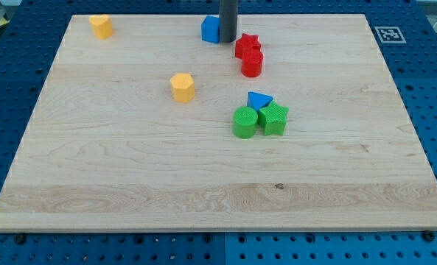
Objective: Push the red star along with the red circle slightly down
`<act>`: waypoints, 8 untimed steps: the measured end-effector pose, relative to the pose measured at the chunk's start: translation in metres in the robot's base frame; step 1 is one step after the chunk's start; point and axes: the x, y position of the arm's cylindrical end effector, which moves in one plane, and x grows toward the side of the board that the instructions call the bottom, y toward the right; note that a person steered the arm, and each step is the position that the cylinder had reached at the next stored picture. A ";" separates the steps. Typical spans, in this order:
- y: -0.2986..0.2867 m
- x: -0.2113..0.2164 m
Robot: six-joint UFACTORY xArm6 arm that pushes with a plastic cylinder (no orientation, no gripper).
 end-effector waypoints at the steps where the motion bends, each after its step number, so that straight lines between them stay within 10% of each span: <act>1: -0.012 -0.002; 5: 0.030 0.029; 8: -0.077 0.035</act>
